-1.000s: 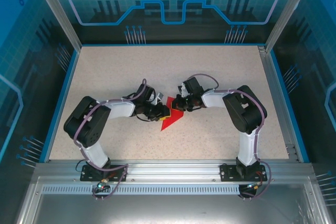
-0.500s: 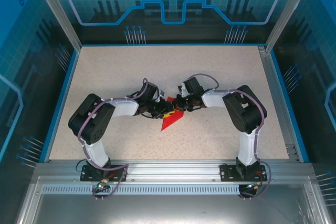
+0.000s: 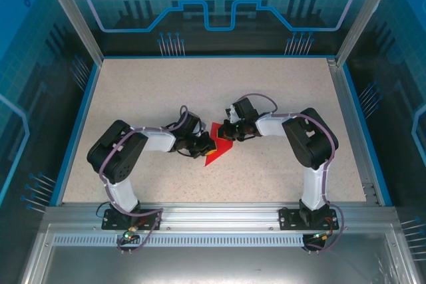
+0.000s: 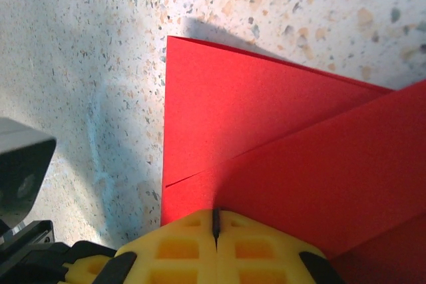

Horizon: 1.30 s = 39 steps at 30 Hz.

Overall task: Fold a paper plane with a square sheet of paper (pick it up from the middle)
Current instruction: Fourth fold the wing at the center of the table.

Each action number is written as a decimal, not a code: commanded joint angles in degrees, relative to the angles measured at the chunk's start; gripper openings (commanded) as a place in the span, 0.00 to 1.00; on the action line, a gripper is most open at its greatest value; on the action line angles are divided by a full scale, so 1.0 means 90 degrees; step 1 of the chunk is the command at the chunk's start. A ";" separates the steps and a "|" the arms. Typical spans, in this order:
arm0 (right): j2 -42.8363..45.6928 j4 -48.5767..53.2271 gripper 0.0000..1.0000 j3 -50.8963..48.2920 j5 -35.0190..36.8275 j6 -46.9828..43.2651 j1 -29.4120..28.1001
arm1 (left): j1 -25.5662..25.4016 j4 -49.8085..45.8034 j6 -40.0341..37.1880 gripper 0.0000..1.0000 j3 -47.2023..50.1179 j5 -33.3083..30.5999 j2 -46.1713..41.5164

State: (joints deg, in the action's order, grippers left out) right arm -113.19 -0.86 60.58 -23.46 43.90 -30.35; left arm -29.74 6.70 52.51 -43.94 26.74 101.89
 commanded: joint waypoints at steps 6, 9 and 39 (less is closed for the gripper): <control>-0.0447 0.0604 0.04 -0.0213 0.0753 -0.0073 0.0003 | -0.0090 -0.1753 -0.0785 0.10 0.0534 -0.0130 -0.0687; -0.0451 0.0587 0.04 -0.0189 0.0731 -0.0066 0.0003 | -0.0090 -0.1737 -0.0803 0.12 0.0488 -0.0109 -0.0913; -0.0450 0.0740 0.04 -0.0192 0.0849 -0.0074 0.0017 | -0.0148 -0.1744 -0.0589 0.14 0.1034 0.0023 -0.0754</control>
State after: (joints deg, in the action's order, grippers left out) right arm -113.19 -0.49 60.75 -23.35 43.92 -30.35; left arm -30.59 -0.91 47.86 -38.72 28.86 95.44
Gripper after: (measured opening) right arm 0.045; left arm 0.143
